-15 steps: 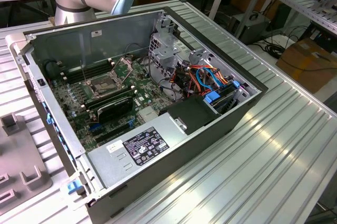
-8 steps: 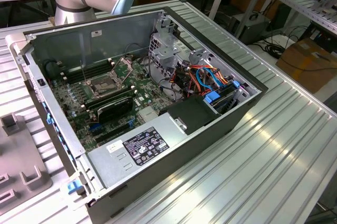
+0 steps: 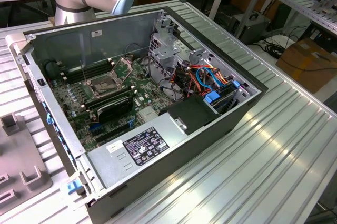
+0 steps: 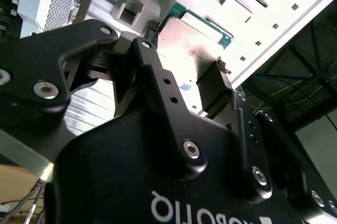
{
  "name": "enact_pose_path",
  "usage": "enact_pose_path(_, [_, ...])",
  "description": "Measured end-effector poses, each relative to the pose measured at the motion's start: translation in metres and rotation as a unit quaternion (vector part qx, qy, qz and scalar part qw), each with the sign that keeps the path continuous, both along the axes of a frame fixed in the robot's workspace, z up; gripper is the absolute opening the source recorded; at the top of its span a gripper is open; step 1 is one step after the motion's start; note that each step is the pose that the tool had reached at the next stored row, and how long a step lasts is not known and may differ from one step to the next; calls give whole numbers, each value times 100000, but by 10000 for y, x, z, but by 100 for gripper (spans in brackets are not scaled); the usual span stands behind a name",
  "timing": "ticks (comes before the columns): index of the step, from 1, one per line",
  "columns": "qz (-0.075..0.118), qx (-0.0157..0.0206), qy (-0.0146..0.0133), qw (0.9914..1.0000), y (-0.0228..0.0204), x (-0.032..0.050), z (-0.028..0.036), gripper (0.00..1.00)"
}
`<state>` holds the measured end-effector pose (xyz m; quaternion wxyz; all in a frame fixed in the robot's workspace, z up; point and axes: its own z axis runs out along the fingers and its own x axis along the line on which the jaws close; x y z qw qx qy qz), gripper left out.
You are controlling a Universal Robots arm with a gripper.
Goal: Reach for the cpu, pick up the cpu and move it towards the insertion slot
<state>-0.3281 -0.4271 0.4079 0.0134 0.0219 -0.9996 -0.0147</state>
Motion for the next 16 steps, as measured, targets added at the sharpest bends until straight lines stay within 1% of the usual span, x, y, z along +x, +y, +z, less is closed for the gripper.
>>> enact_pose_path(16, [-2,2,0,100000,0,163,0,55])
